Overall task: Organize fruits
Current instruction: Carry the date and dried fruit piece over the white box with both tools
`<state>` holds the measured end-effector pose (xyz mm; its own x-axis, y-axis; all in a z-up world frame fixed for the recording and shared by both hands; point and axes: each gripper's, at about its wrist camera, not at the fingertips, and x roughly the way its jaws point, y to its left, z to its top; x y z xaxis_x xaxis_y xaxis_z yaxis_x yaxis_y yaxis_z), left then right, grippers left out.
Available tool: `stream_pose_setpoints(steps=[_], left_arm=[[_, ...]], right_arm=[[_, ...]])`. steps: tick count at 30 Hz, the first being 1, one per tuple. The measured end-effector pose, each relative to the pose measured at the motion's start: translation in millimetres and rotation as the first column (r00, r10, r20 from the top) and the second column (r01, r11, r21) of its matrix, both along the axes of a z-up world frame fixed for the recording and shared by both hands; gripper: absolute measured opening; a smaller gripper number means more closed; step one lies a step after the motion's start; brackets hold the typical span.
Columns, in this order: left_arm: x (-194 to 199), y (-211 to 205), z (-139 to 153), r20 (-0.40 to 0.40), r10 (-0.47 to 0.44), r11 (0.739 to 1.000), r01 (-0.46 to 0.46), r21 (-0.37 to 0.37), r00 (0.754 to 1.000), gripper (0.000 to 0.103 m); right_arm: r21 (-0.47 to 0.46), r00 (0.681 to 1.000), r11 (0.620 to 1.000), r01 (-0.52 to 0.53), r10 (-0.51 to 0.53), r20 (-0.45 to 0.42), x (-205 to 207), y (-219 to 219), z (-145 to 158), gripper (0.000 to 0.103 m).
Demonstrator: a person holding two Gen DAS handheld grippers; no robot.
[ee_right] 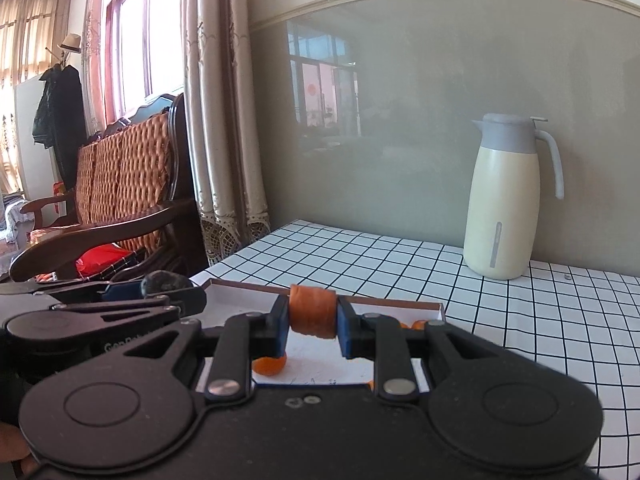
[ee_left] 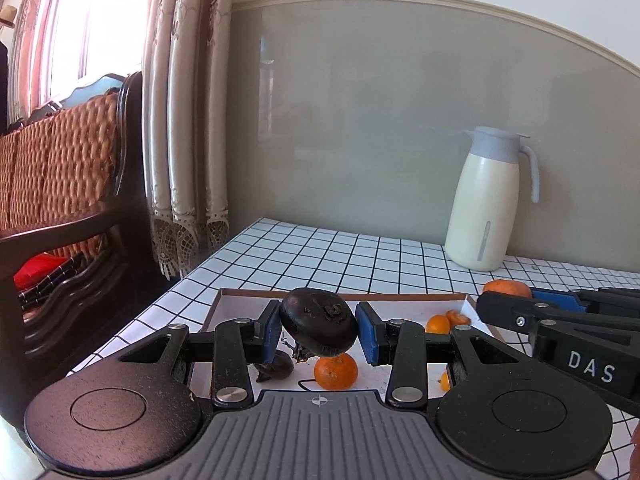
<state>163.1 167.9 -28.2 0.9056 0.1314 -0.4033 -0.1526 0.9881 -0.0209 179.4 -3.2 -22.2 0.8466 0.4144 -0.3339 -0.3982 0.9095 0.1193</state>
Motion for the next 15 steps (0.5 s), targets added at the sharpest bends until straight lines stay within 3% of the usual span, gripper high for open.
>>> stream_pose_setpoints(steps=[15], left_arm=[[33, 22, -27, -0.061, 0.045, 0.999, -0.045, 0.004, 0.997, 0.040]], right_arm=[[-0.022, 0.994, 0.995, 0.093, -0.095, -0.062, 43, -13, -32, 0.015]])
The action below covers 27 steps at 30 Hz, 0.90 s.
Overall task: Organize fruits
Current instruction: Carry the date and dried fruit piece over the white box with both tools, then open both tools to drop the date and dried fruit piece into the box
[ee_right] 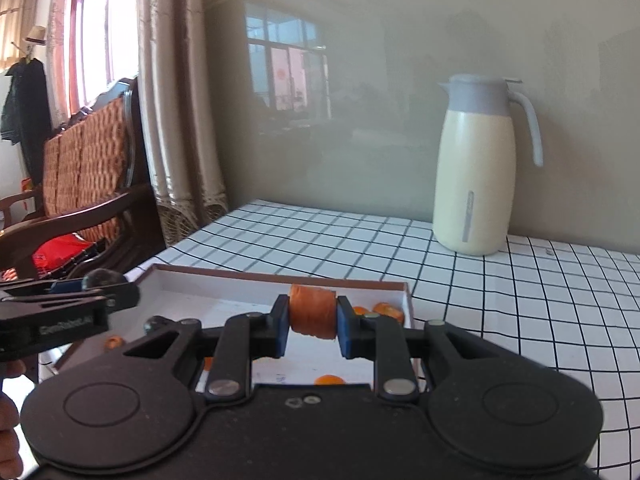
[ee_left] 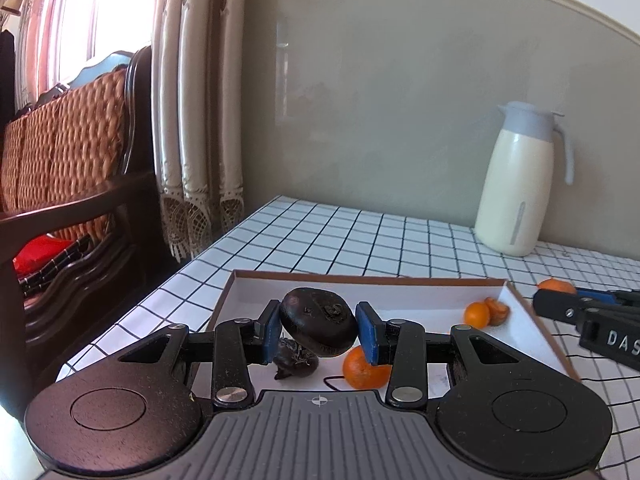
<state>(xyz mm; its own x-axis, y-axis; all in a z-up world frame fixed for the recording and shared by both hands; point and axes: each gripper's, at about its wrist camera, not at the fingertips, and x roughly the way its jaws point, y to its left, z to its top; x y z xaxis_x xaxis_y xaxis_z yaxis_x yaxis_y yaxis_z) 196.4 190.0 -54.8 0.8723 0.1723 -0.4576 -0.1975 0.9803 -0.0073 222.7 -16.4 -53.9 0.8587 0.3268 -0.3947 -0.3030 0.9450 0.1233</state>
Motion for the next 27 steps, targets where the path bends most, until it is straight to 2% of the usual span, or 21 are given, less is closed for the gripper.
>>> stream_pose_setpoints(steps=[8, 9, 10, 11, 12, 13, 14, 17, 18, 23, 27], left_arm=[[21, 8, -14, -0.033, 0.018, 1.000, -0.018, 0.006, 0.999, 0.040], [25, 10, -15, -0.036, 0.022, 1.000, -0.022, 0.003, 0.999, 0.040], [28, 12, -16, -0.038, 0.022, 1.000, -0.022, 0.000, 0.999, 0.041], [32, 13, -17, -0.044, 0.027, 1.000, -0.027, 0.001, 0.999, 0.051], [38, 14, -17, -0.054, 0.027, 1.000, -0.027, 0.005, 0.998, 0.093], [43, 14, -18, -0.060, 0.036, 0.999, -0.035, 0.016, 0.998, 0.102], [46, 14, -17, -0.049, 0.059, 0.998, -0.057, 0.034, 0.997, 0.103], [50, 14, -10, -0.014, 0.075, 0.995, -0.074, 0.064, 0.997, 0.103], [52, 15, -9, -0.015, 0.092, 0.994, -0.091, 0.068, 0.996, 0.103], [47, 14, -2, -0.003, 0.099, 0.989, -0.098, 0.106, 0.995, 0.103], [30, 8, 13, -0.001, 0.085, 0.992, -0.085, 0.089, 0.996, 0.103]], right_arm=[[-0.004, 0.999, 1.000, 0.009, -0.009, -0.049, 24, 1, -15, 0.016], [-0.004, 0.999, 1.000, 0.015, -0.015, -0.052, 27, 1, -17, 0.018], [-0.017, 0.998, 1.000, 0.022, -0.023, -0.053, 29, 3, -18, 0.032], [-0.029, 0.998, 0.999, 0.042, -0.043, -0.048, 31, 4, -18, 0.045], [-0.032, 0.997, 0.997, 0.075, -0.076, -0.028, 30, 4, -16, 0.076], [-0.023, 0.993, 0.993, 0.115, -0.115, 0.019, 25, 2, -12, 0.086], [-0.007, 0.990, 0.991, 0.131, -0.131, 0.059, 20, -1, -7, 0.085], [0.019, 0.983, 0.989, 0.149, -0.150, 0.106, 10, -8, 3, 0.091], [0.026, 0.982, 0.988, 0.150, -0.152, 0.112, 8, -11, 5, 0.095], [0.062, 0.979, 0.986, 0.153, -0.160, 0.127, -3, -24, 15, 0.097], [0.069, 0.983, 0.988, 0.137, -0.144, 0.113, -11, -28, 23, 0.097]])
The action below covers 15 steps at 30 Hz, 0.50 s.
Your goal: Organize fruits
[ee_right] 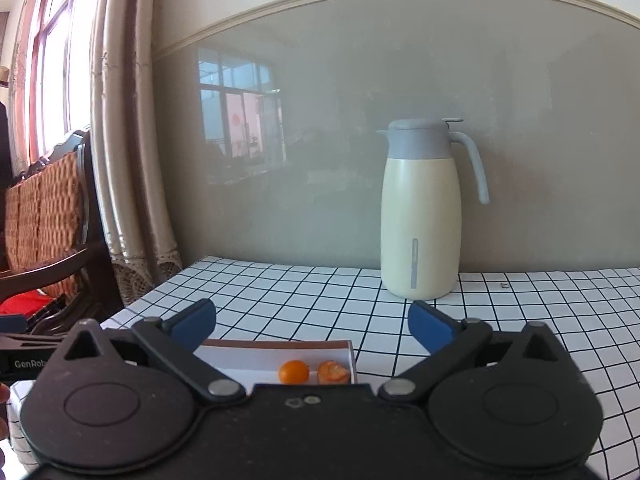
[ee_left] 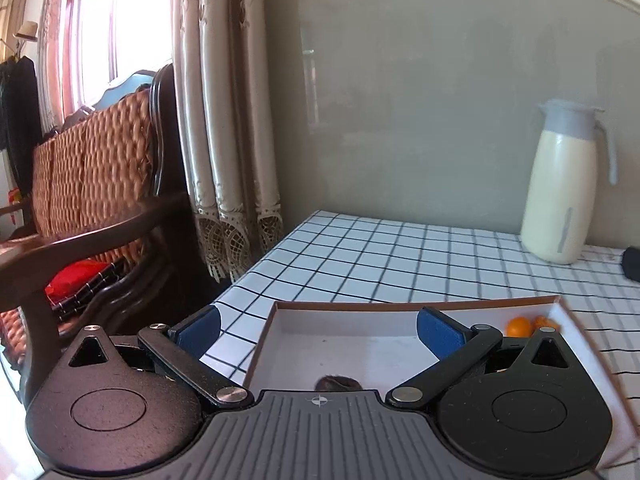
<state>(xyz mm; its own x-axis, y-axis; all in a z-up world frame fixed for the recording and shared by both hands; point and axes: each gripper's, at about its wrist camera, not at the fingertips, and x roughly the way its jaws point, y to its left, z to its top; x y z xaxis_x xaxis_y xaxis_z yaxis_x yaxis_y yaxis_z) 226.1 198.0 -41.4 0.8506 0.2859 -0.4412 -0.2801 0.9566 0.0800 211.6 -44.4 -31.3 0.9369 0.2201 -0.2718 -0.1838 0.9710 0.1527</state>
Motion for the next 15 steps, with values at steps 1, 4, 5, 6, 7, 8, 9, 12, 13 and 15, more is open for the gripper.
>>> stream_pose_setpoints(steps=[1, 4, 5, 6, 7, 8, 9, 12, 13, 15], left_arm=[[-5, -1, 4, 0.001, -0.003, 1.000, 0.003, -0.013, 1.000, 0.103], [-28, -6, 21, 0.015, -0.005, 0.999, 0.006, -0.040, 1.000, 0.103], [-36, -9, 27, 0.020, -0.009, 0.999, 0.010, -0.046, 1.000, 0.103], [-44, -12, 33, 0.027, -0.012, 0.999, 0.014, -0.048, 1.000, 0.103], [-54, -16, 39, 0.036, -0.014, 0.999, 0.016, -0.051, 0.999, 0.103], [-65, -20, 46, 0.044, -0.019, 0.998, 0.022, -0.055, 0.999, 0.103], [-76, -25, 52, 0.051, -0.025, 0.998, 0.028, -0.056, 0.998, 0.103], [-106, -39, 67, 0.061, -0.039, 0.998, 0.042, -0.046, 0.997, 0.103], [-117, -44, 71, 0.062, -0.052, 0.998, 0.054, -0.037, 0.997, 0.103], [-135, -52, 77, 0.063, -0.065, 0.997, 0.067, -0.032, 0.996, 0.103]], right_arm=[[0.007, 1.000, 1.000, -0.011, 0.011, -0.002, -5, -1, 4, 0.097], [0.011, 1.000, 1.000, -0.026, 0.026, 0.009, -22, -5, 14, 0.097], [0.012, 1.000, 1.000, -0.027, 0.026, 0.016, -29, -6, 18, 0.097], [0.016, 0.999, 0.999, -0.029, 0.029, 0.021, -38, -8, 22, 0.097], [0.023, 0.999, 0.999, -0.039, 0.039, 0.023, -47, -11, 26, 0.097], [0.028, 0.999, 0.999, -0.047, 0.046, 0.024, -56, -12, 30, 0.097], [0.032, 0.998, 0.998, -0.054, 0.053, 0.026, -65, -15, 33, 0.097], [0.029, 0.997, 0.997, -0.070, 0.069, 0.039, -94, -20, 40, 0.097], [0.027, 0.996, 0.997, -0.072, 0.071, 0.045, -106, -22, 42, 0.097], [0.029, 0.996, 0.997, -0.078, 0.077, 0.051, -123, -25, 45, 0.097]])
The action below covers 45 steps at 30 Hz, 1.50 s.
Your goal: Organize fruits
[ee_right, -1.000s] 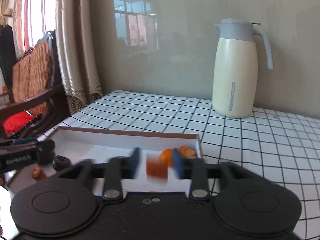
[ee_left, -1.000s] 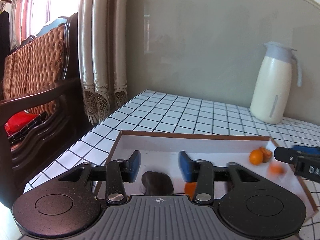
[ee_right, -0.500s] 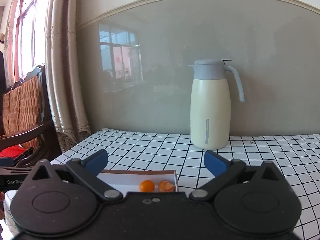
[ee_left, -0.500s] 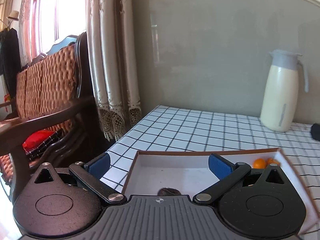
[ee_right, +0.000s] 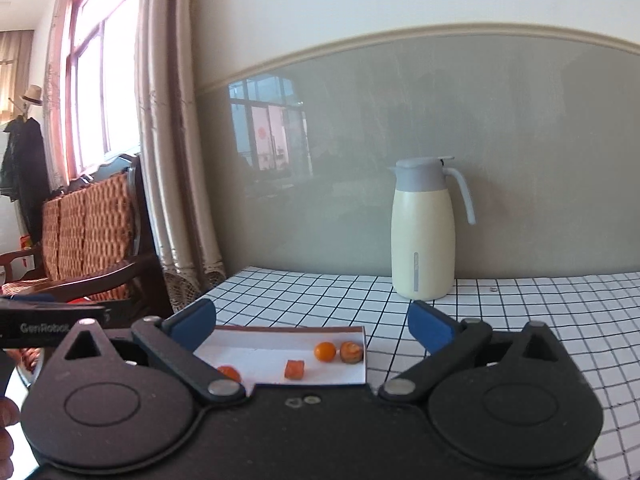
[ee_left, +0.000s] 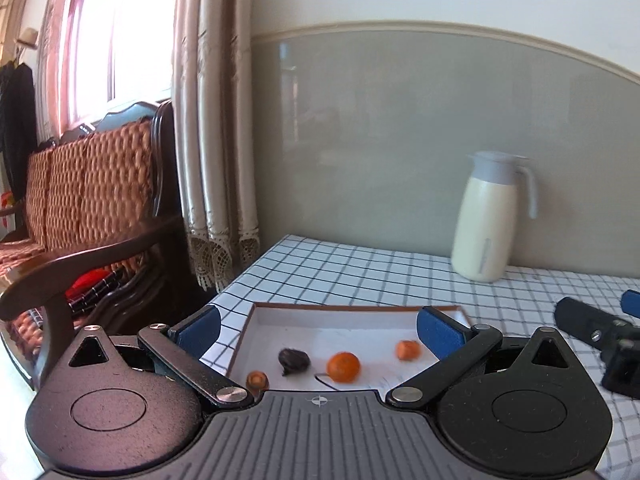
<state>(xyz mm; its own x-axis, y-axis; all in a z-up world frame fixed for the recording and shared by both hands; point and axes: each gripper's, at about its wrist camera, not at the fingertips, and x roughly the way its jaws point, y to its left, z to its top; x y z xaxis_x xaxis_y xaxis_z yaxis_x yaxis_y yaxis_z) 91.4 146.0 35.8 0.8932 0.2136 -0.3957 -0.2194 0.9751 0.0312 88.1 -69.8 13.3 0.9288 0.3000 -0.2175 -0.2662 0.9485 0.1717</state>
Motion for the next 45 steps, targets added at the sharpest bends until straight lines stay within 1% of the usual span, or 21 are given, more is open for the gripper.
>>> stream_pose_setpoints(steps=[5, 8, 12, 15, 19, 22, 26, 29, 34, 42, 45], left_arm=[[-46, -21, 9, 0.016, -0.017, 1.000, 0.017, 0.001, 1.000, 0.103], [-68, -30, 8, 0.018, -0.031, 1.000, 0.031, 0.005, 0.999, 0.103], [-93, -40, 5, 0.016, -0.043, 0.999, 0.044, -0.018, 0.999, 0.103], [-110, -47, 4, 0.018, -0.035, 0.999, 0.035, -0.001, 0.999, 0.103], [-126, -49, 3, 0.030, -0.038, 0.999, 0.038, 0.006, 0.999, 0.103], [-129, -47, 3, 0.033, -0.026, 1.000, 0.025, 0.012, 0.999, 0.103], [-126, -44, 2, 0.022, -0.007, 1.000, 0.007, 0.011, 1.000, 0.103], [-126, -42, 1, 0.019, -0.010, 1.000, 0.010, 0.007, 1.000, 0.103], [-125, -48, 1, 0.016, -0.013, 0.999, 0.012, 0.038, 1.000, 0.103], [-122, -49, -1, -0.004, -0.037, 0.999, 0.037, 0.005, 0.999, 0.103], [-122, -50, -3, -0.006, -0.037, 0.999, 0.037, 0.009, 0.999, 0.103]], right_arm=[[0.019, 1.000, 1.000, 0.000, 0.000, 0.015, -39, -14, 3, 0.097], [0.015, 1.000, 1.000, 0.004, -0.005, 0.022, -59, -18, 3, 0.097], [0.007, 0.999, 1.000, 0.009, -0.009, 0.039, -83, -19, 3, 0.097], [-0.007, 0.999, 1.000, 0.020, -0.020, 0.043, -98, -18, 4, 0.097], [-0.024, 0.999, 0.999, 0.036, -0.036, 0.019, -106, -19, 3, 0.097], [-0.049, 0.998, 0.997, 0.057, -0.057, 0.016, -105, -20, 0, 0.097], [-0.039, 0.997, 0.996, 0.077, -0.077, -0.006, -100, -24, -5, 0.097], [-0.045, 0.995, 0.995, 0.094, -0.094, -0.014, -100, -25, -9, 0.097], [-0.044, 0.996, 0.995, 0.093, -0.094, -0.015, -101, -26, -11, 0.097], [-0.043, 0.995, 0.994, 0.098, -0.099, -0.011, -102, -28, -10, 0.097], [-0.043, 0.995, 0.994, 0.096, -0.097, -0.010, -103, -27, -11, 0.097]])
